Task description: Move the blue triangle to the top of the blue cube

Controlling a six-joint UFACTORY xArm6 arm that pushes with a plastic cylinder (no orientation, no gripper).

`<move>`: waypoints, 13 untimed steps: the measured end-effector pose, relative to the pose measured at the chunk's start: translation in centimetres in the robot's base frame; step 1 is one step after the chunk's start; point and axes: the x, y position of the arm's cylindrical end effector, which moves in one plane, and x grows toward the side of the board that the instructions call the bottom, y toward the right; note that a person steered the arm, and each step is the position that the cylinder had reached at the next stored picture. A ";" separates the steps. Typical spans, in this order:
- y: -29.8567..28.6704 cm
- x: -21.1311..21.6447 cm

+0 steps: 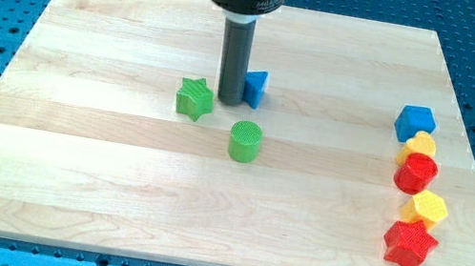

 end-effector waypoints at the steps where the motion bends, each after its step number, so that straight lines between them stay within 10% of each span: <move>1: 7.3 -2.5; 6: 22.5 -5.3; 13: 28.0 -4.2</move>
